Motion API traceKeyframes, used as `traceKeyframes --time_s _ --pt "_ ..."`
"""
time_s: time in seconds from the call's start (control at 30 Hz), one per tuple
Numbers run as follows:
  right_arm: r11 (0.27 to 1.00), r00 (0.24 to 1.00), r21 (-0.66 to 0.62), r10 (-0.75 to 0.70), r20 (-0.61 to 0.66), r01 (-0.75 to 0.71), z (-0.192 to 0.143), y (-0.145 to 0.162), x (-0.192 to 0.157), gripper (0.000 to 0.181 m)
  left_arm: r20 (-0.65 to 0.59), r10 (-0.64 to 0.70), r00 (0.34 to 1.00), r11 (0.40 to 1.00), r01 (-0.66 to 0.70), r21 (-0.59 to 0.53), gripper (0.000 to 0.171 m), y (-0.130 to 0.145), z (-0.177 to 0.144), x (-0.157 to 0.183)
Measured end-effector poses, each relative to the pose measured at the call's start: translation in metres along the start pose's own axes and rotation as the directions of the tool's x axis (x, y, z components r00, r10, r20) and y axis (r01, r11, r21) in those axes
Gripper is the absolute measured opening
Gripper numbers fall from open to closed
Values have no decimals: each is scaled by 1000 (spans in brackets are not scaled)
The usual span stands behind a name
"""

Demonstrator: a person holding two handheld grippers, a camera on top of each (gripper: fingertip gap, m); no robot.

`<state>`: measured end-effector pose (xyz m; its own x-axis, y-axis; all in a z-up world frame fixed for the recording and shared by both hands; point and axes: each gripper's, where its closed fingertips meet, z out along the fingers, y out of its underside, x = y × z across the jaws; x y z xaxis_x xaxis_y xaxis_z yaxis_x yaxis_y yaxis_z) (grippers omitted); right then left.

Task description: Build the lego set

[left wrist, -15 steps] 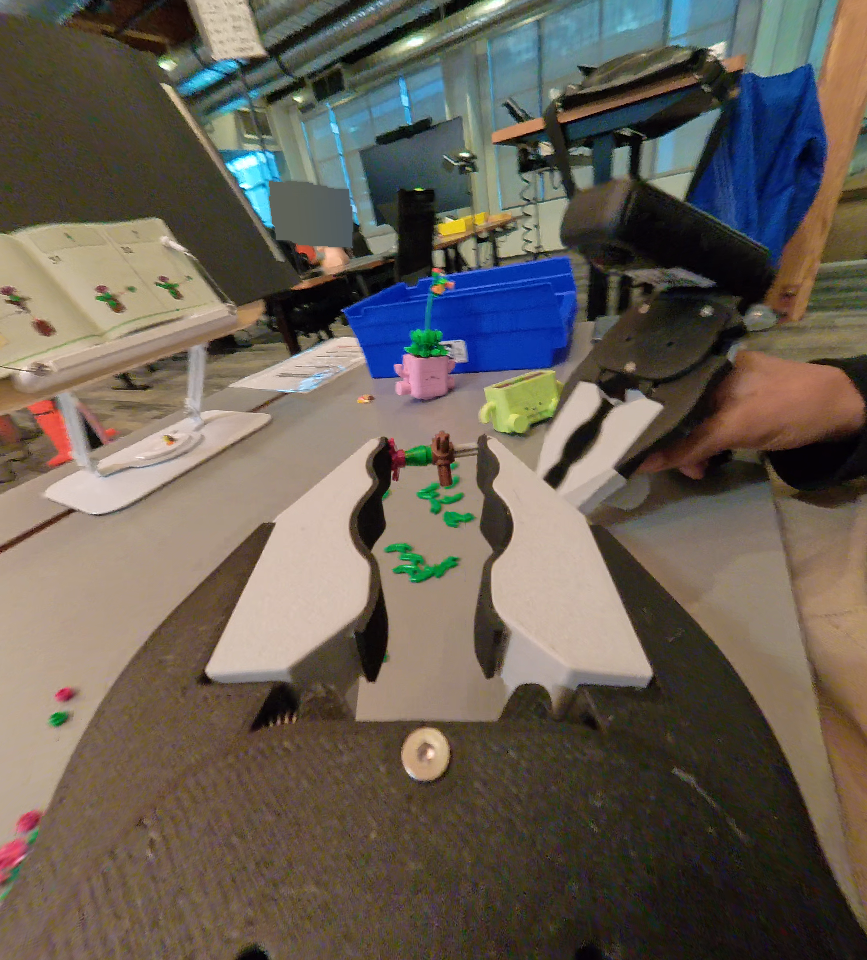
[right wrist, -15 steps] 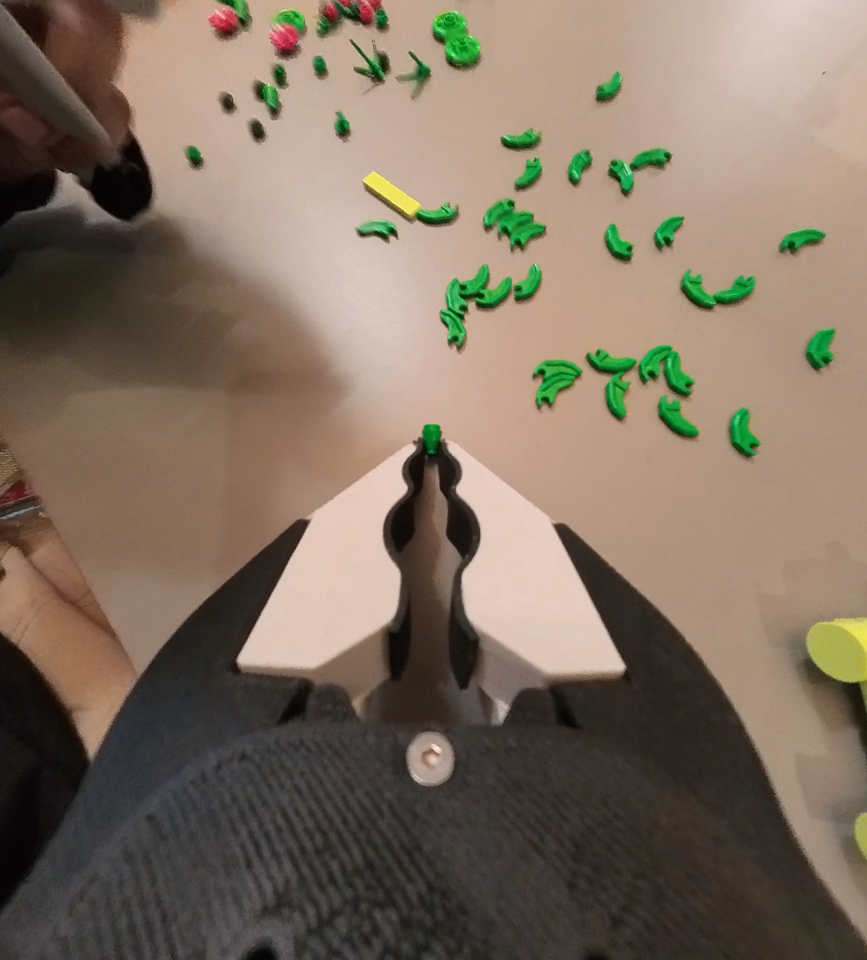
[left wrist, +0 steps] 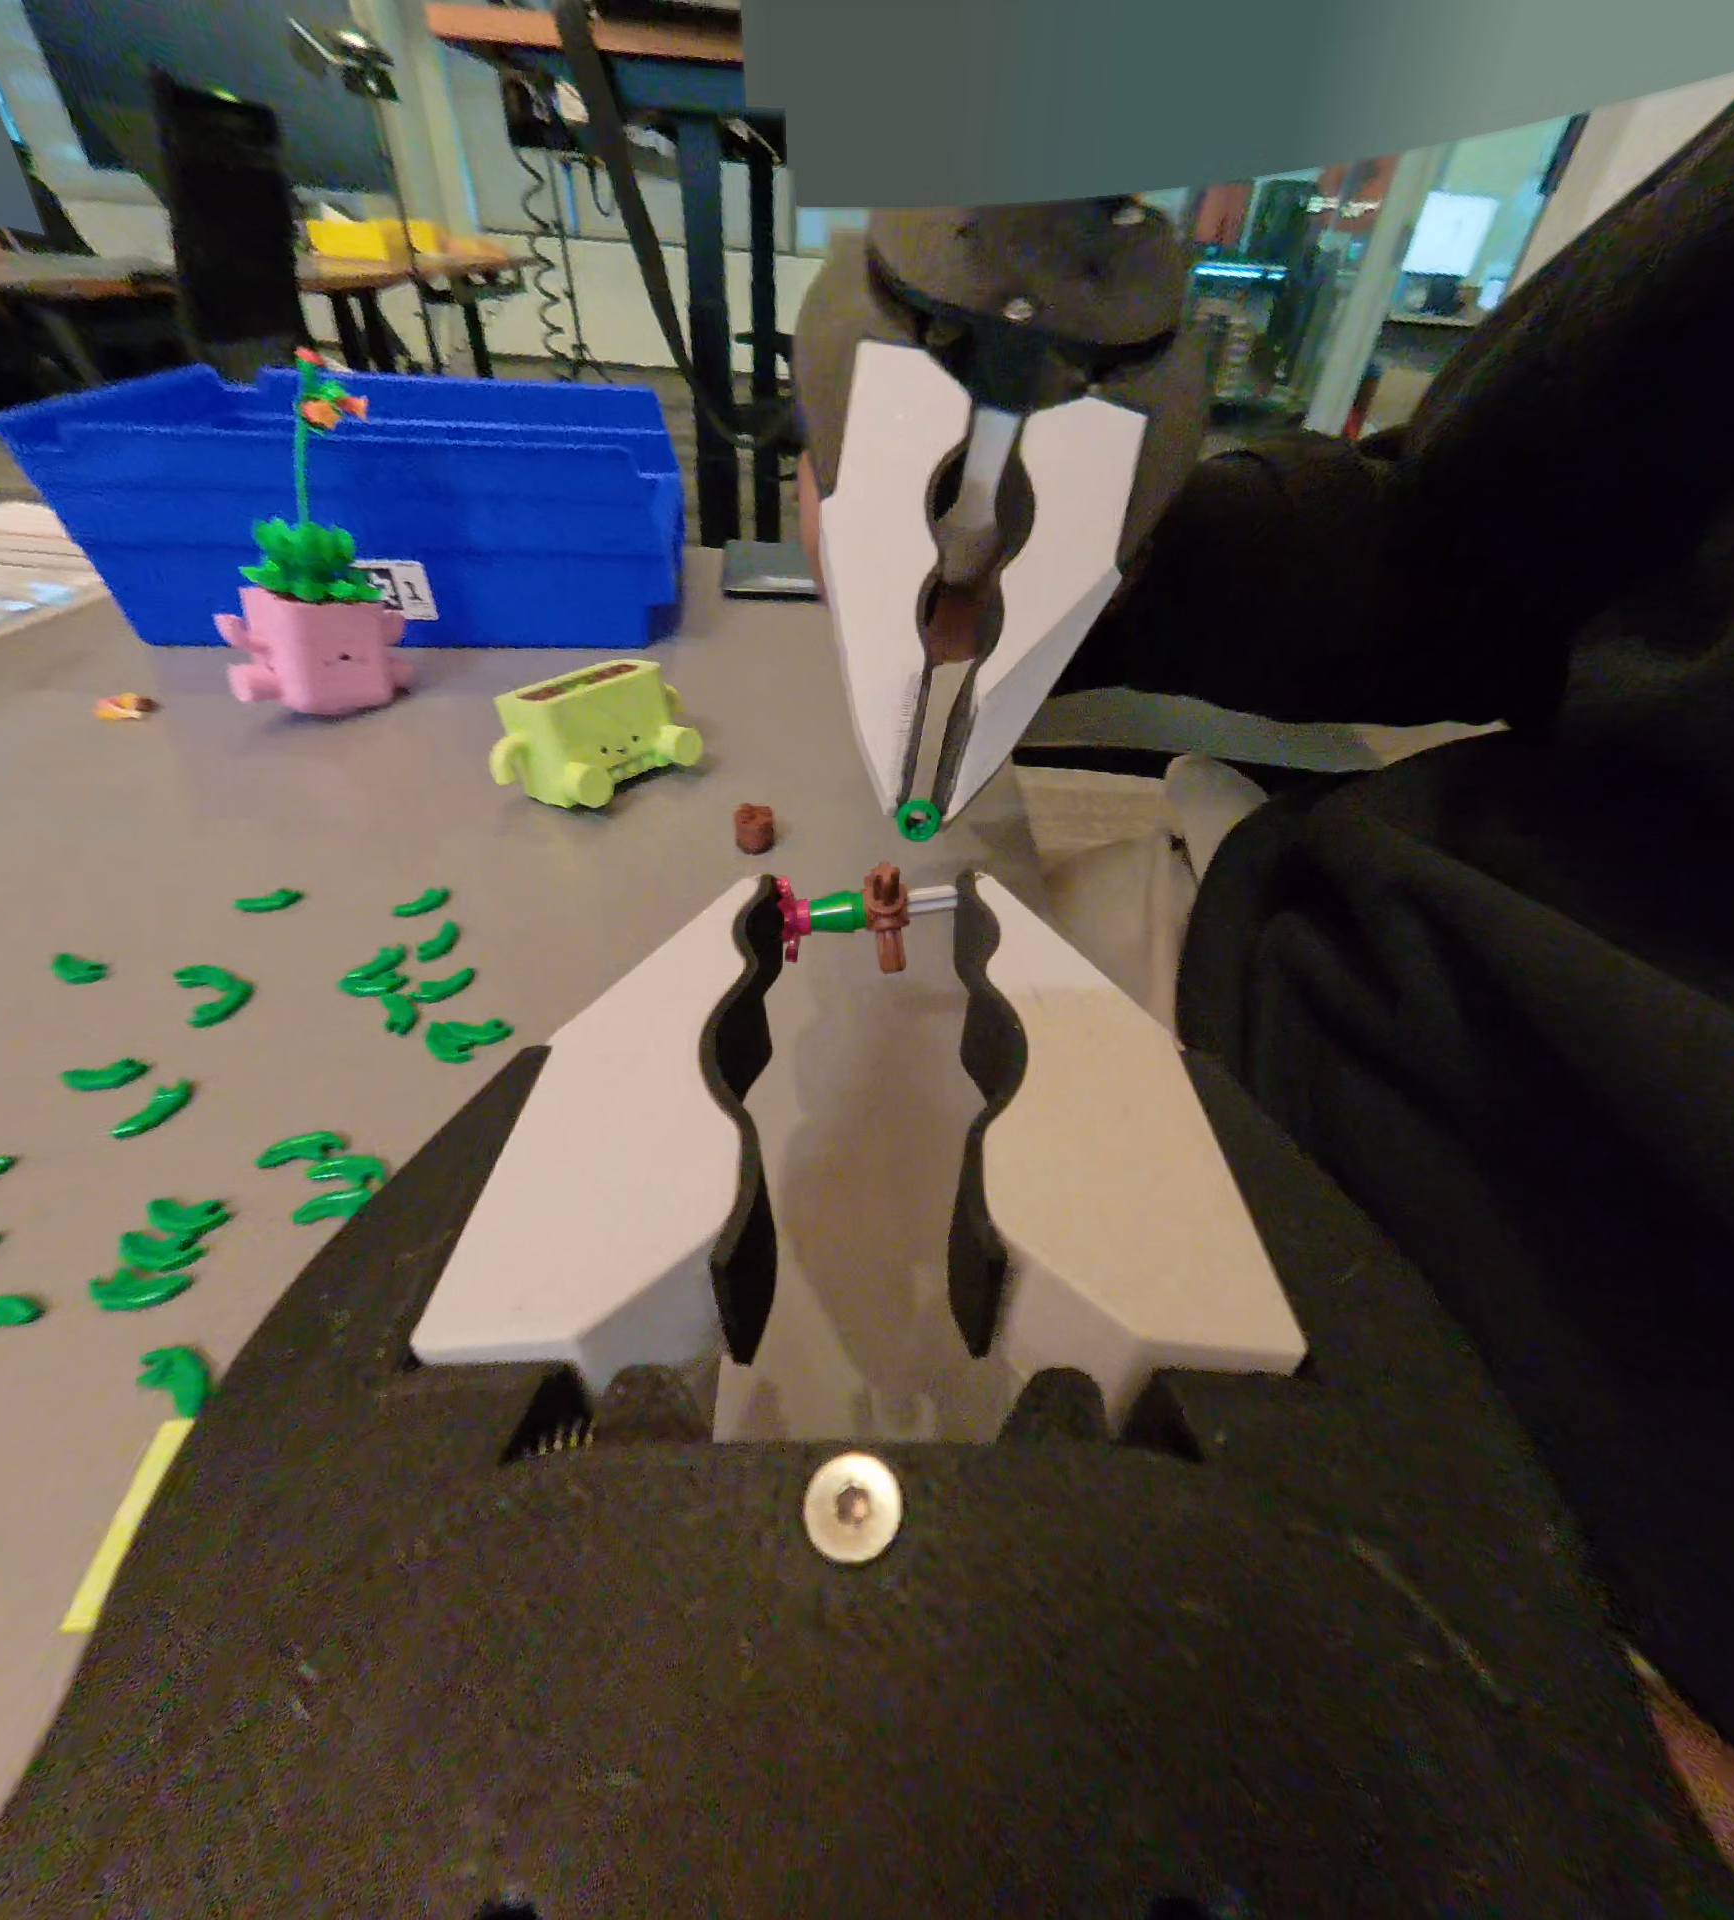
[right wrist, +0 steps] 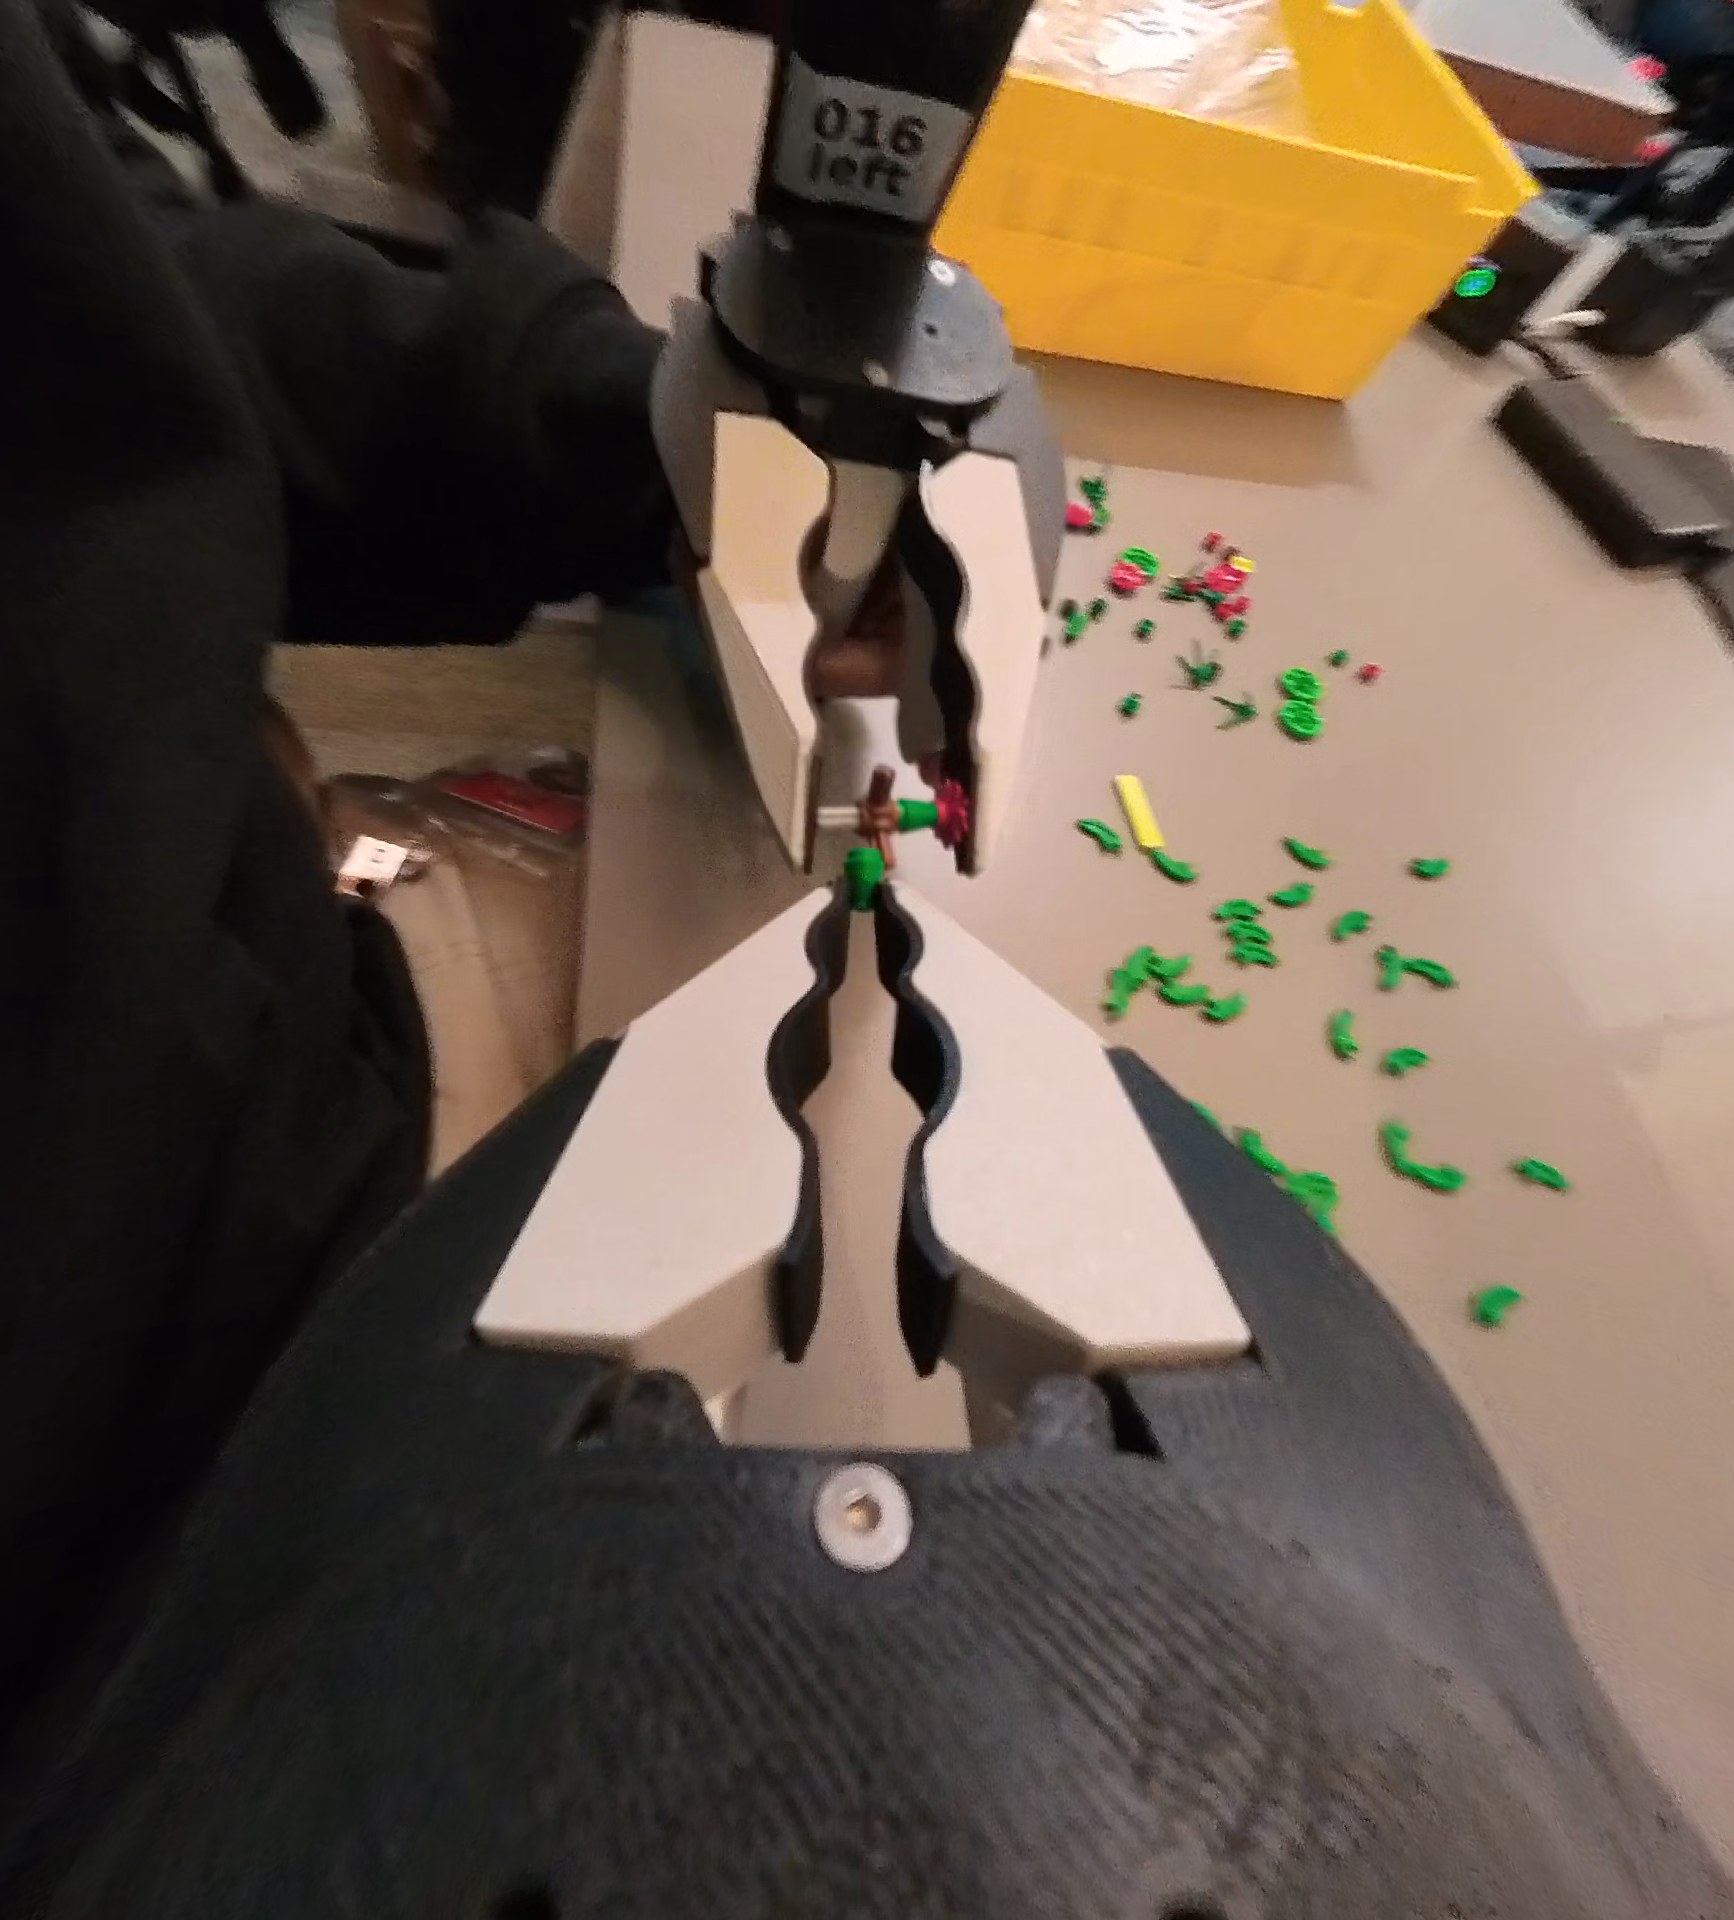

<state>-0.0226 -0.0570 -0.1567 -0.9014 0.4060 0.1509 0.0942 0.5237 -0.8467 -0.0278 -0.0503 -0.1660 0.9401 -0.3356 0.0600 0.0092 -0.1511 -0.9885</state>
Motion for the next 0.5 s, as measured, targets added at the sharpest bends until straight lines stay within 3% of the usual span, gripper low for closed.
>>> traceKeyframes --time_s 0.13,0.23,0.5 --pt "959 976 217 150 158 -182 -12 -13 -2 3 -27 -30 999 999 30 23 31 -4 0 3" --pt "906 956 326 211 205 -270 -21 -18 2 2 -38 -48 998 995 51 89 31 -15 -5 3" --pt "903 946 309 234 224 -297 -14 -17 5 2 -57 -70 996 981 79 176 30 -29 -14 2"
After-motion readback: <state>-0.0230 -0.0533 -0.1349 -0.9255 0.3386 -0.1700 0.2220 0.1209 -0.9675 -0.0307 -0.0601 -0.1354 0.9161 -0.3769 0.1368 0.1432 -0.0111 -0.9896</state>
